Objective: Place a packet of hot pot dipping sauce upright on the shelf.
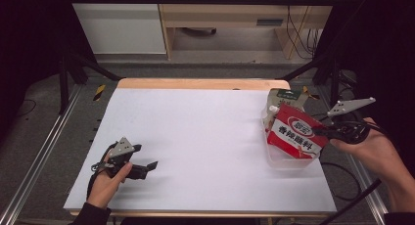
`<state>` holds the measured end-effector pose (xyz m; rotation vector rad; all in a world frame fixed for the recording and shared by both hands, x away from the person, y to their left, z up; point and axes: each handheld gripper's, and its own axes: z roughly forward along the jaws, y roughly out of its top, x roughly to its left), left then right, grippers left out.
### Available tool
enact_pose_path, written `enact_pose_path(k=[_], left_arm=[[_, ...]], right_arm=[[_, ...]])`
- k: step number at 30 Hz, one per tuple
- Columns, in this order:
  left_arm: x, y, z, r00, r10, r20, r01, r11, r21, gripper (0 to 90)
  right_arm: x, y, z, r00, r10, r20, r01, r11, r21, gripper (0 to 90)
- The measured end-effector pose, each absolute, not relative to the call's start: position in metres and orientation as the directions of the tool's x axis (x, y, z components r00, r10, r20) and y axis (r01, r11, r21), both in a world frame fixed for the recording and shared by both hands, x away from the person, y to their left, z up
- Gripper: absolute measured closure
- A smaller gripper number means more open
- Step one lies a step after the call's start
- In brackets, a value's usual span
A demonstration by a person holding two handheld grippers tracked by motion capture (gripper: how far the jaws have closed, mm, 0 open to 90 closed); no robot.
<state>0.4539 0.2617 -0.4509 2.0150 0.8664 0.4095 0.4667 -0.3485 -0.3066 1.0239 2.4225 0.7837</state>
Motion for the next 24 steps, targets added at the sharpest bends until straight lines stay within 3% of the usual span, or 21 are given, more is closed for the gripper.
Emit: enact_pose_path(k=[9,13,24], left_arm=[[0.454,0.261,-0.451,0.705,0.708,-0.040,0.421,-0.372,0.827,7.0],[0.454,0.261,-0.451,0.706,0.707,-0.040,0.421,-0.374,0.826,7.0],[0.454,0.261,-0.451,0.709,0.704,-0.041,0.422,-0.376,0.825,7.0]], right_arm=[[0.463,-0.354,-0.309,-0.647,0.752,-0.130,0.529,0.565,0.633,87.7],[0.463,-0.354,-0.308,-0.650,0.748,-0.132,0.516,0.563,0.646,81.4],[0.464,-0.341,-0.302,-0.609,0.759,-0.231,0.451,0.570,0.687,33.0]])
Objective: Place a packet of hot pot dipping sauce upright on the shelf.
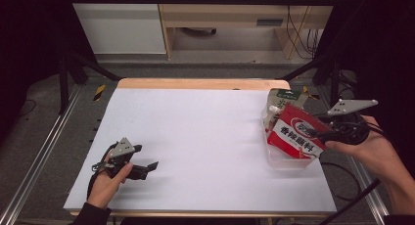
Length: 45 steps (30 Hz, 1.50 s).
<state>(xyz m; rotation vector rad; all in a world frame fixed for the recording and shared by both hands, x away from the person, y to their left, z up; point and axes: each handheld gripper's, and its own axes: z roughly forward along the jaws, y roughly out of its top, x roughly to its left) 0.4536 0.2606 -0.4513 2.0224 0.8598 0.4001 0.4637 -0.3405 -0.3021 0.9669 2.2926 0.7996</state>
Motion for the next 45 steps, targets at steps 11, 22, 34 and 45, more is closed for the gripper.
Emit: enact_pose_path(k=[11,22,34,45], left_arm=[[0.453,0.261,-0.451,0.709,0.704,-0.040,0.421,-0.376,0.825,7.0],[0.453,0.262,-0.450,0.707,0.707,-0.037,0.418,-0.374,0.828,7.0],[0.453,0.262,-0.450,0.707,0.707,-0.030,0.413,-0.378,0.829,7.0],[0.453,0.262,-0.450,0.706,0.708,-0.024,0.411,-0.381,0.828,7.0]], right_arm=[[0.456,-0.313,-0.279,-0.580,0.758,-0.300,0.381,0.577,0.722,12.8],[0.437,-0.264,-0.251,-0.570,0.724,-0.388,0.258,0.606,0.753,10.1],[0.435,-0.210,-0.253,-0.592,0.721,-0.361,0.225,0.577,0.785,10.0],[0.440,-0.161,-0.282,-0.669,0.682,-0.295,0.205,0.551,0.809,10.9]])
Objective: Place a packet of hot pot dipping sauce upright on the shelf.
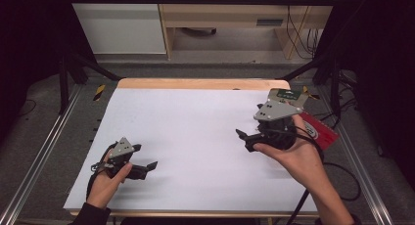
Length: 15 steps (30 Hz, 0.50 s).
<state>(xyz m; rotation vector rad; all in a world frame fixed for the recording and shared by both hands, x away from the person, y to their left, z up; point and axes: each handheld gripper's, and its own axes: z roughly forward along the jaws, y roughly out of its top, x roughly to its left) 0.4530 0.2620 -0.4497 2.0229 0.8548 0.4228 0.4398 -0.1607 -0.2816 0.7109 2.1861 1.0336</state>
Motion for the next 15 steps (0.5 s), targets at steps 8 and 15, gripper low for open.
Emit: enact_pose_path(k=[8,15], left_arm=[[0.453,0.263,-0.449,0.704,0.710,-0.023,0.411,-0.381,0.828,7.0],[0.453,0.263,-0.449,0.704,0.710,-0.022,0.411,-0.382,0.828,7.0]], right_arm=[[0.442,-0.136,-0.310,-0.708,0.658,-0.257,0.231,0.560,0.796,10.8],[0.444,-0.125,-0.340,-0.730,0.650,-0.212,0.269,0.558,0.785,10.9]])
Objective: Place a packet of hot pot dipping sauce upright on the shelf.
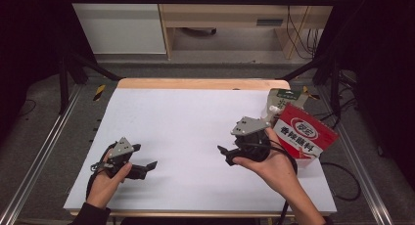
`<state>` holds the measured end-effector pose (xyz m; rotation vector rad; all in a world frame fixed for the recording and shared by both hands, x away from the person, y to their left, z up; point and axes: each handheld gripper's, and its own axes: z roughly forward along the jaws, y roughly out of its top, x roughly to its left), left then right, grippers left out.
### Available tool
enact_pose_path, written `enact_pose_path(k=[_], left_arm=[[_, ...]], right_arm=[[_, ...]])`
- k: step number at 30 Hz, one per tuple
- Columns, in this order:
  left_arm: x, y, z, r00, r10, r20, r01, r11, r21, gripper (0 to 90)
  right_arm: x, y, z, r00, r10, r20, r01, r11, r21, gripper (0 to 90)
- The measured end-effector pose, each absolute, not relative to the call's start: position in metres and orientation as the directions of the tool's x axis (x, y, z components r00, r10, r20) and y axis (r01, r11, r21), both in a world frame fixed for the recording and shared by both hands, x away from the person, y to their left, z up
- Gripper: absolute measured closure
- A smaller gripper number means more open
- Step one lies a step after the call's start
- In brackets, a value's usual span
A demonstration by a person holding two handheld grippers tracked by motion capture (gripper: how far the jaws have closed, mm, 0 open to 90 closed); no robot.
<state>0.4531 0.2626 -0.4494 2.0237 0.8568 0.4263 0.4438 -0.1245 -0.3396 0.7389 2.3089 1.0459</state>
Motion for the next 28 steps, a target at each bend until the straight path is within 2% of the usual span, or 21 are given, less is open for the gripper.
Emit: enact_pose_path(k=[21,28], left_arm=[[0.453,0.262,-0.450,0.697,0.717,0.003,0.409,-0.400,0.820,6.8],[0.454,0.262,-0.449,0.684,0.729,0.022,0.402,-0.402,0.823,6.6]], right_arm=[[0.467,-0.108,-0.420,-0.702,0.711,-0.042,0.422,0.463,0.780,8.2],[0.468,-0.100,-0.447,-0.682,0.731,-0.033,0.436,0.443,0.783,8.5]])
